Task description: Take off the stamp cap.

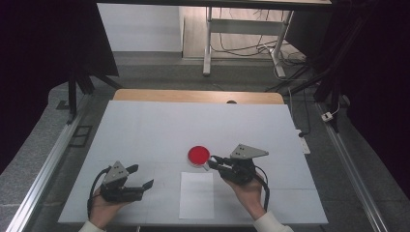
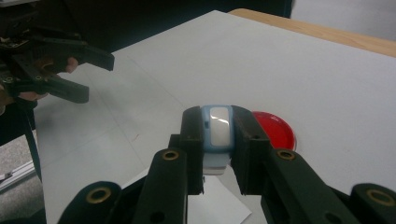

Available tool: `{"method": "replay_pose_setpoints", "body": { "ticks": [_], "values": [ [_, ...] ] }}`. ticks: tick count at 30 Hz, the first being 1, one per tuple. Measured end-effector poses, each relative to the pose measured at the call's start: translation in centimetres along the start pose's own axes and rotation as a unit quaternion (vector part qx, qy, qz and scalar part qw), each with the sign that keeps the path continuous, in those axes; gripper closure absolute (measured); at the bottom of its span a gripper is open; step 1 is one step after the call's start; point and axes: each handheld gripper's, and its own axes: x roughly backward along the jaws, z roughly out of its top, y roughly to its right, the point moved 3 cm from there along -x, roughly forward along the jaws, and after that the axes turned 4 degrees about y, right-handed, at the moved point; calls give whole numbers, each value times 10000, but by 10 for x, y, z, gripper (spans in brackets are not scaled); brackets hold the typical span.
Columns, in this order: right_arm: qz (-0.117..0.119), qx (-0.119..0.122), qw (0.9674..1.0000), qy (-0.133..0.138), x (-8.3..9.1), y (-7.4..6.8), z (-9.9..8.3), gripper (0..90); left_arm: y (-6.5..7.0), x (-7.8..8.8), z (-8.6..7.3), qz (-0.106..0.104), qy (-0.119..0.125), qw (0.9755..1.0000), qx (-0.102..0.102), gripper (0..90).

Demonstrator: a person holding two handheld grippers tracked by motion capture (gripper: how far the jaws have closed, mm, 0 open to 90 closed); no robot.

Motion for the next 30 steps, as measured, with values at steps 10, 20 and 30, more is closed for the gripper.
{"method": "replay_pose_setpoints", "body": {
  "ticks": [10, 20, 30],
  "values": [
    [12, 38, 10000, 27, 1, -1, 1, 755, 8, -4, 7, -49, 55, 10000, -64, 202],
    [-1, 38, 10000, 37, 0, -3, -1, 755, 21, -15, 18, -186, 59, 9995, -239, 202],
    [10, 44, 10000, 55, -2, -4, -4, 755, 29, -29, 24, -297, 8, 9990, -346, 202]
  ]
}}
